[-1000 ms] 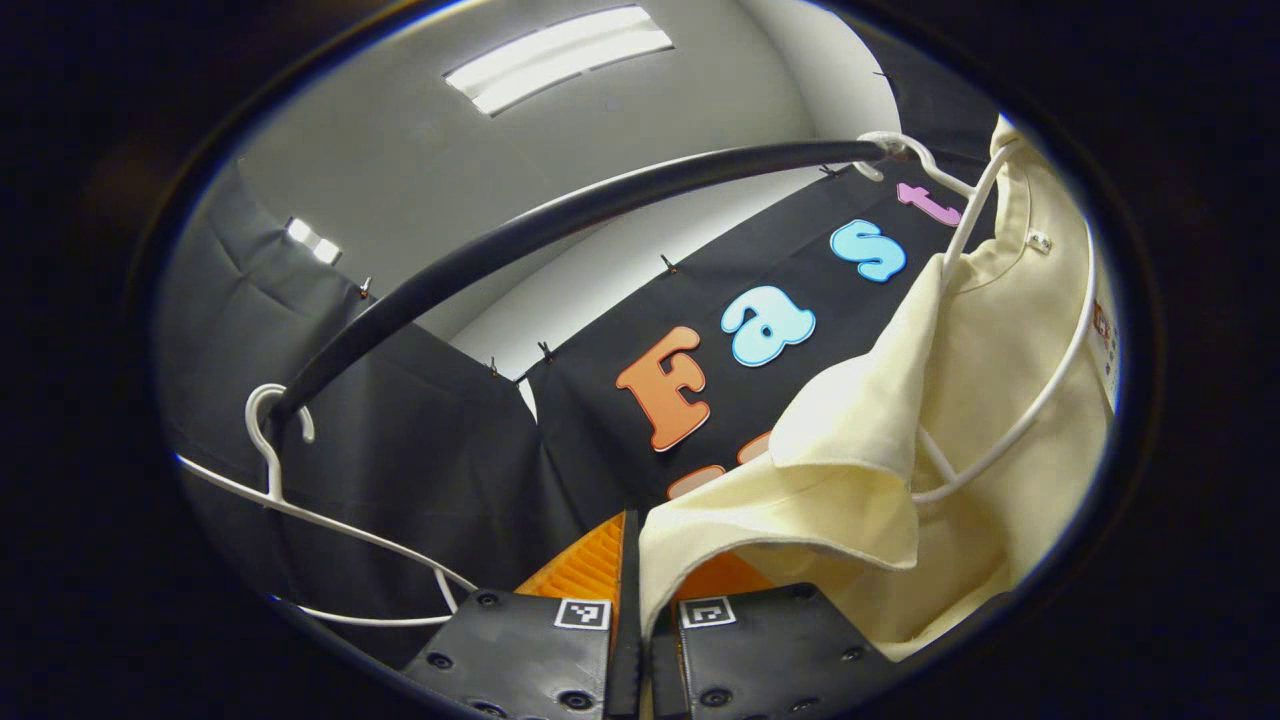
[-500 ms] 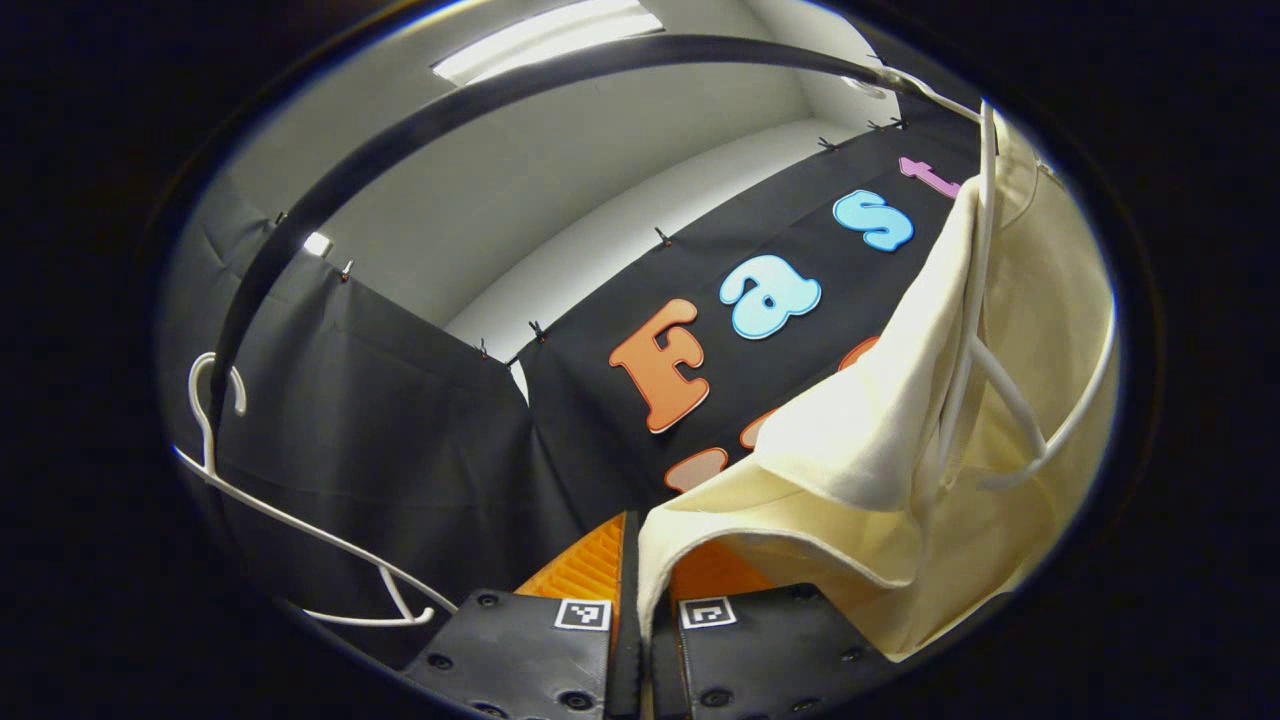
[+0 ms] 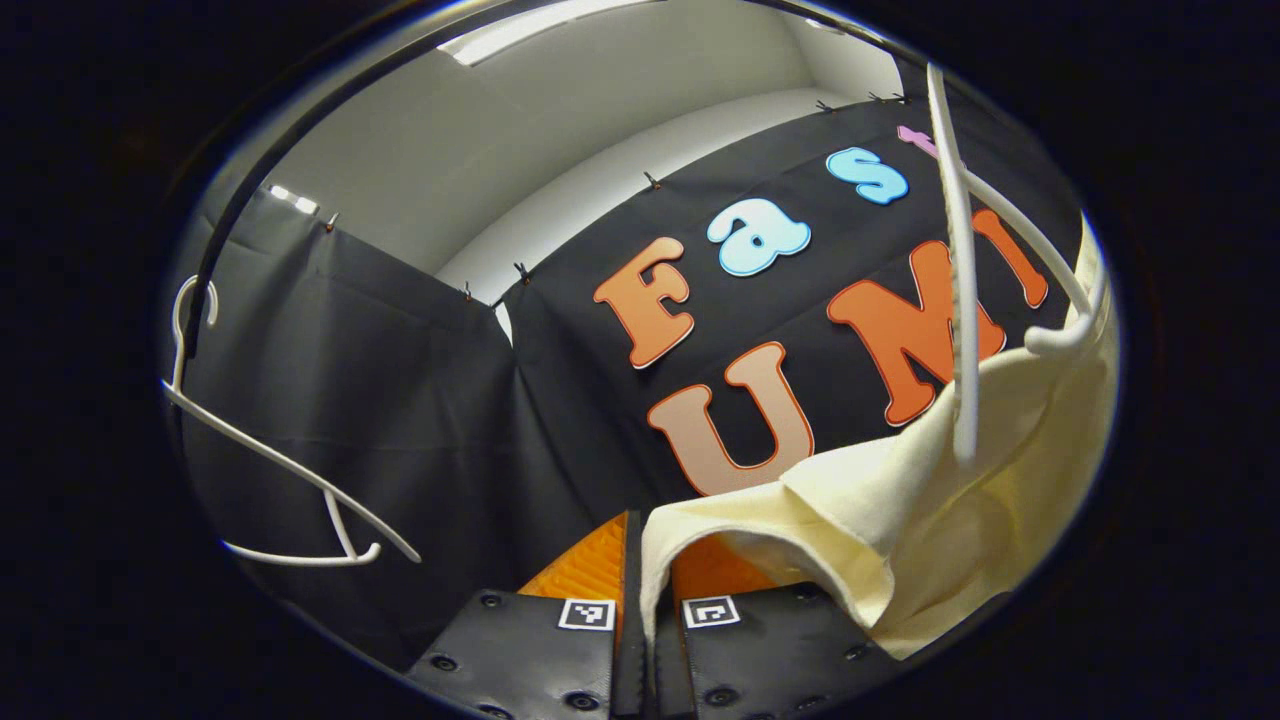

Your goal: Grasp the clothes on the hanger with both hands and then place them into the laundry hamper below.

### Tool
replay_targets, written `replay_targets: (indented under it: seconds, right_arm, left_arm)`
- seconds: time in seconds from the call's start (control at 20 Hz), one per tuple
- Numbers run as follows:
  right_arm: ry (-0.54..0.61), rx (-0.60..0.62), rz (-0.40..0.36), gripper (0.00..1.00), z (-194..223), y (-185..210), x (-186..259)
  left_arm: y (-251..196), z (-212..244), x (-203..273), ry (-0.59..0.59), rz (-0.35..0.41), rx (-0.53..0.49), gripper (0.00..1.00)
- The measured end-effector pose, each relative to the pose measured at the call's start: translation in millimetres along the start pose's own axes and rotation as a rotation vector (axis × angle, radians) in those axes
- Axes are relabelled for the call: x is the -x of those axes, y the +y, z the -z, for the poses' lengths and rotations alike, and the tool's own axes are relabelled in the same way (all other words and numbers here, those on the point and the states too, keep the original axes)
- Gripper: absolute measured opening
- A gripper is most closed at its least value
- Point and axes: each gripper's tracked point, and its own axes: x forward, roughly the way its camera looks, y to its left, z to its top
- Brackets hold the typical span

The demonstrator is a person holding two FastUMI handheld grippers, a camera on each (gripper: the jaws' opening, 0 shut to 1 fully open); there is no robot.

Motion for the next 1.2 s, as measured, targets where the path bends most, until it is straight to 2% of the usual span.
replay_targets:
  seconds: [0.35, 0.6, 0.85, 1.2]
  right_arm:
    - [0.047, 0.020, -0.047, 0.07, 46, 28, 34]
    - [0.095, 0.030, -0.090, 0.07, 80, 37, 70]
    - [0.095, 0.032, -0.163, 0.07, 83, 66, 103]
    - [0.083, 0.023, -0.298, 0.07, 87, 118, 143]
  left_arm:
    - [17, 36, 30, 0.067, -0.009, 0.008, 0.11]
    - [35, 54, 75, 0.105, 0.002, 0.011, 0.11]
    - [45, 45, 127, 0.126, 0.027, 0.070, 0.11]
    - [29, 32, 182, 0.162, 0.095, 0.151, 0.11]
